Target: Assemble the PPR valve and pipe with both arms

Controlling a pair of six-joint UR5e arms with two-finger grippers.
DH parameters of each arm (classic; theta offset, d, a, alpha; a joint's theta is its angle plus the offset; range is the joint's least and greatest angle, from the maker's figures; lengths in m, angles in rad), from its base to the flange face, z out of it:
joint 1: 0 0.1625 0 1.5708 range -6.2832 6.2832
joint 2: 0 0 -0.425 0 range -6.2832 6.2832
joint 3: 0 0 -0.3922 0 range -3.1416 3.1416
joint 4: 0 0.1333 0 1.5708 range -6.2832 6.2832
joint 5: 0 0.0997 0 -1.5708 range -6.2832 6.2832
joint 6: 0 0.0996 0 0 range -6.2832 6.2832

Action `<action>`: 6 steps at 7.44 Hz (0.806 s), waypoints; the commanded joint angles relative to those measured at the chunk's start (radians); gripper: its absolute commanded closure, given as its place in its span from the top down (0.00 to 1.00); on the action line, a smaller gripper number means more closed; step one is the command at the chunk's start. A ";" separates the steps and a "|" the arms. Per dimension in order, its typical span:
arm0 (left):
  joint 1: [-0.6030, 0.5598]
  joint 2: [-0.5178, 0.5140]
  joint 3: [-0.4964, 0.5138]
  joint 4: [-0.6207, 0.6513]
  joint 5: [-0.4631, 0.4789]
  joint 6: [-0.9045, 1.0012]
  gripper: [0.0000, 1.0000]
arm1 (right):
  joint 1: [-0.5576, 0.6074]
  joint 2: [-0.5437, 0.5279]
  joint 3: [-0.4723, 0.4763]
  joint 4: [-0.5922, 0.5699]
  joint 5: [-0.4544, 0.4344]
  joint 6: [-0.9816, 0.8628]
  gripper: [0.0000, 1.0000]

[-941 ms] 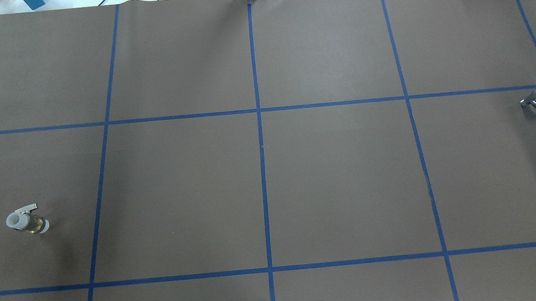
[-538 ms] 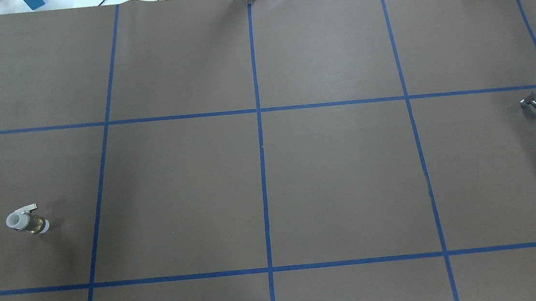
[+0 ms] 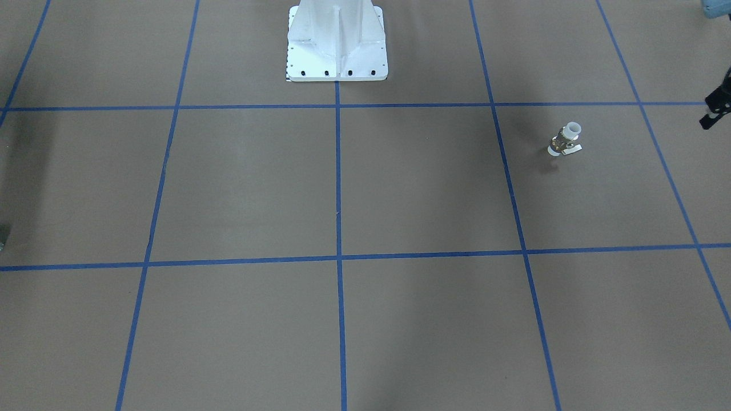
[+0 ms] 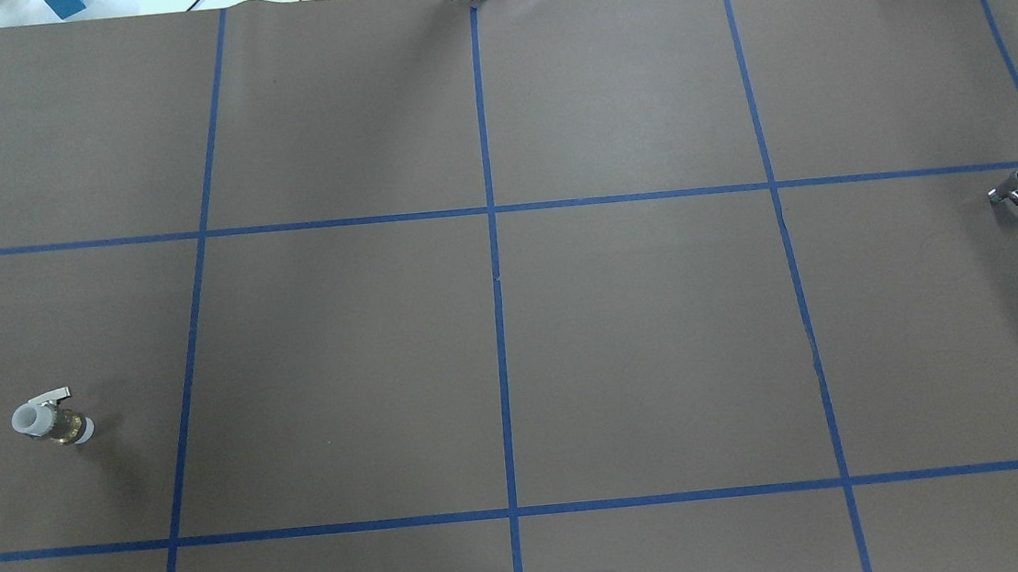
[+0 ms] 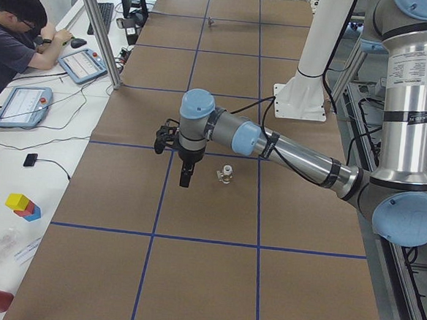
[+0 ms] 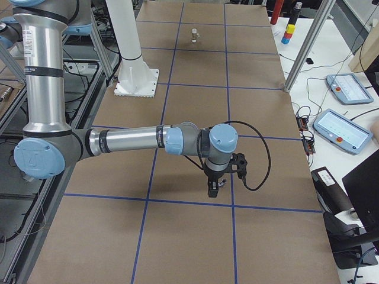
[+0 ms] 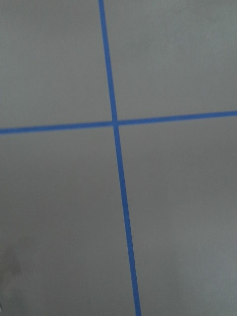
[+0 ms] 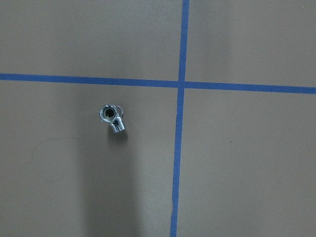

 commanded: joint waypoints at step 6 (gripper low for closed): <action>0.445 0.011 -0.003 -0.195 0.191 -0.582 1.00 | -0.002 0.000 -0.073 0.090 0.007 0.002 1.00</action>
